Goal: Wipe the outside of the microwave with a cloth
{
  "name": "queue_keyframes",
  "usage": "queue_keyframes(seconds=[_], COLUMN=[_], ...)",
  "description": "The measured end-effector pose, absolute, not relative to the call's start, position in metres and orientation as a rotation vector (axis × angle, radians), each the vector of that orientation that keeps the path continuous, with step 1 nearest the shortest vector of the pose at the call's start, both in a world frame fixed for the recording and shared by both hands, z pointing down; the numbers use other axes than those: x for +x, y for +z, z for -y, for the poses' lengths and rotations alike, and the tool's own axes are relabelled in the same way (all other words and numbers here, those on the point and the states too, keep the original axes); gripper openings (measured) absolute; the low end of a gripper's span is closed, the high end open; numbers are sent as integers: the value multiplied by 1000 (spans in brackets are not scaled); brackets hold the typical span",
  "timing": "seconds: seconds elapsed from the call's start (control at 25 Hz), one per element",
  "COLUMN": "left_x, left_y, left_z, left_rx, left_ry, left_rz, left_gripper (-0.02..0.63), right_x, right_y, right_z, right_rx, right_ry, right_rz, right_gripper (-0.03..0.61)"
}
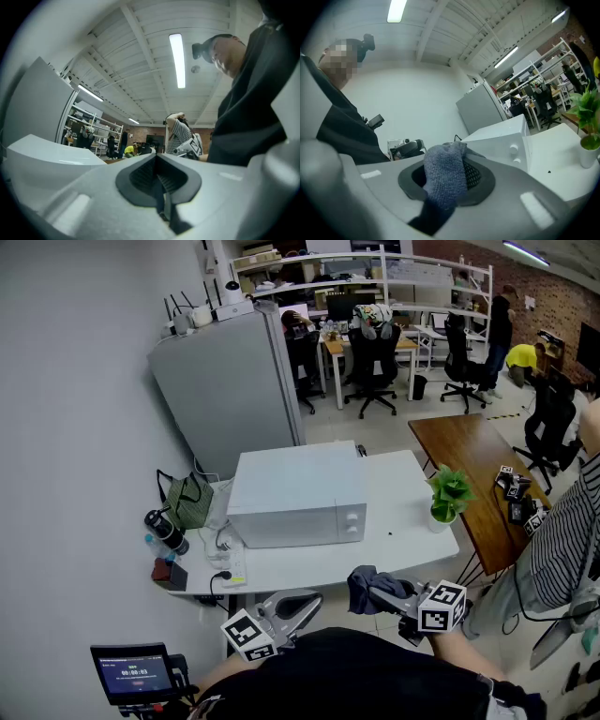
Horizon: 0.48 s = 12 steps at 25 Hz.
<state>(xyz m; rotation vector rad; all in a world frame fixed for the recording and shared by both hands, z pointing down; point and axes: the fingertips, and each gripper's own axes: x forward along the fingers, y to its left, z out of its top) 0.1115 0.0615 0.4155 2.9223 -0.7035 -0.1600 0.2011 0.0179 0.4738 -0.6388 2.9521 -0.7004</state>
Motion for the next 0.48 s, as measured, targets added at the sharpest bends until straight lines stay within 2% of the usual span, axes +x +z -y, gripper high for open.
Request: queue_keyframes(seconds=[0.2, 0.48], left_x=[135, 92], left_y=[423, 431], left_z=[-54, -29], left_rx=[2933, 2917], left_ry=[-134, -183], left_rz=[690, 703], left_gripper=[3, 3], right_x=[220, 170], right_y=[480, 483], right_z=[-4, 24], right_rx=[-638, -618], right_ry=[-666, -654], right_rz=[-2992, -3037], right_gripper=[80, 80])
